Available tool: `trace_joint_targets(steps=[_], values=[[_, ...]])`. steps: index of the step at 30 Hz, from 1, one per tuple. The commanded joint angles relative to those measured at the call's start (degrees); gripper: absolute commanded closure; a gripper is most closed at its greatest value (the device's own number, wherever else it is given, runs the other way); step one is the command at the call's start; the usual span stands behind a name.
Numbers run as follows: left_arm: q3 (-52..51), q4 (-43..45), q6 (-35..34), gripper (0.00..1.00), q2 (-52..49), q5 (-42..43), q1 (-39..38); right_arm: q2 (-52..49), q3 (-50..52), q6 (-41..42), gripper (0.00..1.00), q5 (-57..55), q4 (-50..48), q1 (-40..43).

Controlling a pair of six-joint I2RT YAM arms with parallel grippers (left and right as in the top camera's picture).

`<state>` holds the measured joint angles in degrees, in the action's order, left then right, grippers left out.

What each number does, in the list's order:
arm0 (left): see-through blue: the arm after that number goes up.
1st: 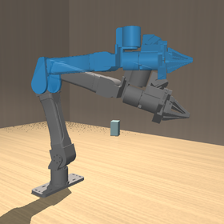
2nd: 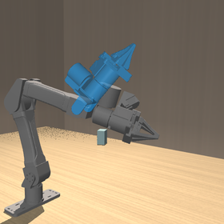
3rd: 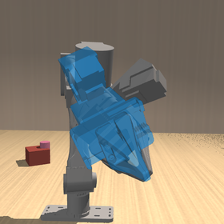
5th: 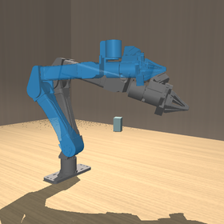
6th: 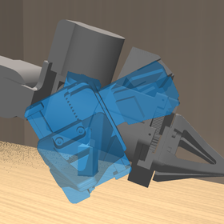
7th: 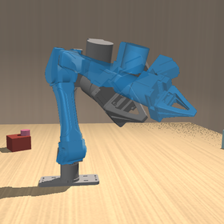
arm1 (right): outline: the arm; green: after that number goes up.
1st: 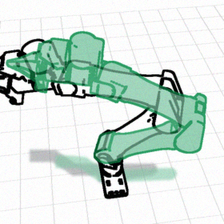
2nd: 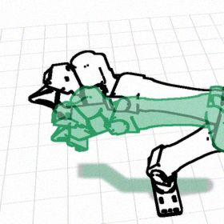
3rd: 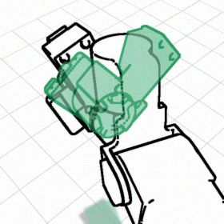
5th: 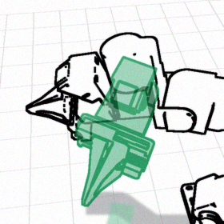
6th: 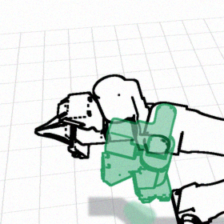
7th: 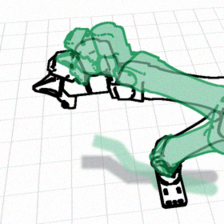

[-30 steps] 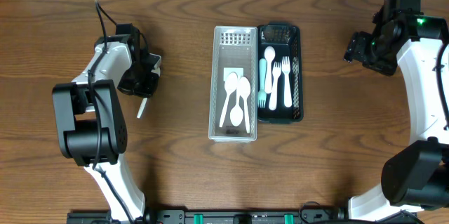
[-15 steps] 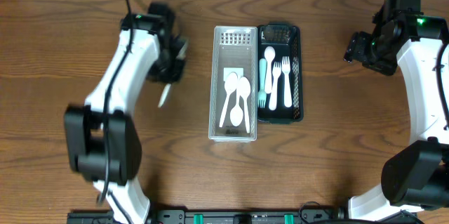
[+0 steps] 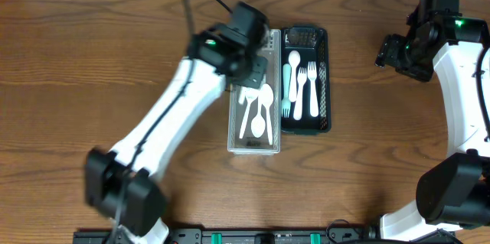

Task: Pack container
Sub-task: 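Place the last spoon into the white tray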

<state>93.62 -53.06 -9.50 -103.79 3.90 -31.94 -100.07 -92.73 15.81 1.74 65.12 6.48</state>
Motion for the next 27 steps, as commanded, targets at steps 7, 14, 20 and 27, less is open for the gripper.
trace_joint_targets(steps=[7,14,20,27], values=[[0.7,0.5,-2.8,0.67,-3.2,-0.5,0.9,0.4,-0.3,-2.8,0.27,-0.1,-1.0,0.2],[4.2,-1.3,-2.9,0.30,4.8,-0.5,5.7,3.3,-0.3,-4.7,0.26,0.6,-2.5,0.0],[4.2,-4.5,-0.3,0.30,17.5,-1.3,10.0,12.8,-0.4,-11.3,0.24,3.3,-4.2,-1.2],[4.2,-14.3,-0.2,0.18,36.9,-14.4,13.3,31.6,-0.4,-12.8,0.19,5.8,-5.1,-2.1]])
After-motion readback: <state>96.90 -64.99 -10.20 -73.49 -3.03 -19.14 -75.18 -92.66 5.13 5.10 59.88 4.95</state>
